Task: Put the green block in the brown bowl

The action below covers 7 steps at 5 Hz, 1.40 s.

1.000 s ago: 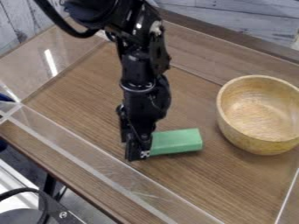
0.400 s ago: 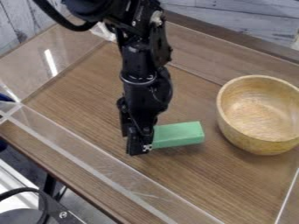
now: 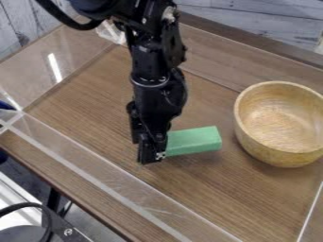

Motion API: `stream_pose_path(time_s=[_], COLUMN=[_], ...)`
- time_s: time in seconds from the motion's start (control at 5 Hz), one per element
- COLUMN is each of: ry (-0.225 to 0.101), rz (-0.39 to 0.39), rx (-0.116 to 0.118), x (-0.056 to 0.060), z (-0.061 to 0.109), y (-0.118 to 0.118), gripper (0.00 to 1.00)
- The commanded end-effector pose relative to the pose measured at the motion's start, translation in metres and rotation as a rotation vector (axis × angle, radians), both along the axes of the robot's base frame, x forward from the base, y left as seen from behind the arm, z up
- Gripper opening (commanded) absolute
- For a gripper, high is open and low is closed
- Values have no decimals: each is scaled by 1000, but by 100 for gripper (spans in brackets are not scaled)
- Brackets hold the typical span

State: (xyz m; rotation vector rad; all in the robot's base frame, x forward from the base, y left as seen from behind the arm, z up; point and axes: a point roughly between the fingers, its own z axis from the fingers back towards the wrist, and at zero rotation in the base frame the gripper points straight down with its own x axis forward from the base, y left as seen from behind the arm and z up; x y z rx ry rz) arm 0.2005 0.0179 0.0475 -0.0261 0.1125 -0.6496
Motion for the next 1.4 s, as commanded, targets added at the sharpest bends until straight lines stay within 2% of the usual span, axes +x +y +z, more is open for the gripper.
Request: stream_pose_path(time_s=[0.0, 1.2], ry=[-86, -114], rz=[1, 28], rx=[9, 10], x=[14, 12], z=[18, 26], y=[1, 1], gripper=[0, 0])
